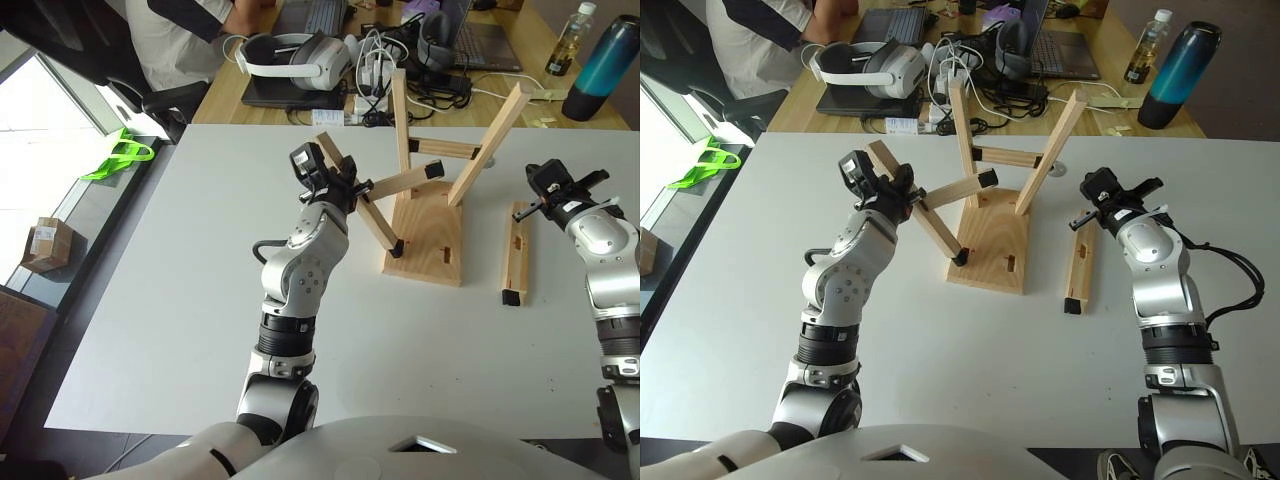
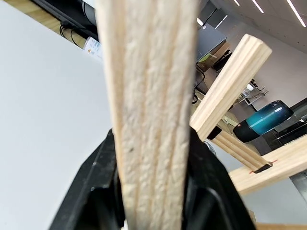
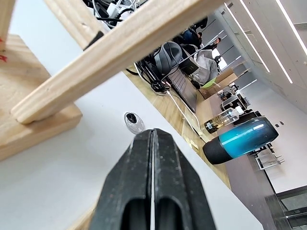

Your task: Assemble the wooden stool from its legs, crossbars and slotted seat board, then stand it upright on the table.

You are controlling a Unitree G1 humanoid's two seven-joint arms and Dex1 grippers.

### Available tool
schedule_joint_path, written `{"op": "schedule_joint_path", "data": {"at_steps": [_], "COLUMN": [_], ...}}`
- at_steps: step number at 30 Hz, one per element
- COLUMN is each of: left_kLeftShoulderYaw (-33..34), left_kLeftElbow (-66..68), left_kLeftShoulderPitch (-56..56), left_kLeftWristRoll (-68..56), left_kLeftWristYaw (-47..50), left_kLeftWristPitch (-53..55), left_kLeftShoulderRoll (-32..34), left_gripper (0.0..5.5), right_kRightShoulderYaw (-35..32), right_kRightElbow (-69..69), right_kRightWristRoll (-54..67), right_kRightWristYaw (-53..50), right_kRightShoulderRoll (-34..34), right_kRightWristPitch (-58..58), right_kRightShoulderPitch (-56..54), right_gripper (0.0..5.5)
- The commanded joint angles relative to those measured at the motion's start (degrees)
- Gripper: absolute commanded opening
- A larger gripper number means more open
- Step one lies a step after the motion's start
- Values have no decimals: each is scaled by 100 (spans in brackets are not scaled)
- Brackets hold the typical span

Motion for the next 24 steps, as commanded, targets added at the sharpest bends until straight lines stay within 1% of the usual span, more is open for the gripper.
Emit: {"op": "schedule_joint_path", "data": {"at_steps": [1,6,9,10,14,16,18,24], "left_kLeftShoulderYaw": [-329,-603,-520,-431,-115,-147,-228,-369], "left_kLeftElbow": [-84,195,360,353,514,638,773,1052], "left_kLeftShoulderPitch": [225,351,253,184,-164,-307,-352,-453], "left_kLeftWristRoll": [780,1180,842,622,365,551,810,1101], "left_kLeftWristYaw": [-487,-1364,-2063,-2300,-3168,-3636,-3810,-4178], "left_kLeftWristPitch": [-168,-696,-719,-576,-249,-325,-535,-960], "left_kLeftShoulderRoll": [367,309,124,102,562,880,971,752], "left_gripper": [101,101,101,101,101,101,101,101], "right_kRightShoulderYaw": [-65,-95,-91,-87,-87,-88,-92,-73], "right_kRightElbow": [-82,-43,-58,-69,-135,-115,-111,-163], "right_kRightWristRoll": [40,78,123,143,216,237,253,271], "right_kRightWristYaw": [-17,33,88,118,228,276,324,425], "right_kRightShoulderRoll": [3,-37,-21,-20,-36,-58,-76,-46], "right_kRightWristPitch": [-49,-50,-8,-22,-78,-114,-128,-104], "right_kRightShoulderPitch": [134,141,94,79,64,55,52,18], "right_gripper": [0,0,0,0,0,0,0,0]}}
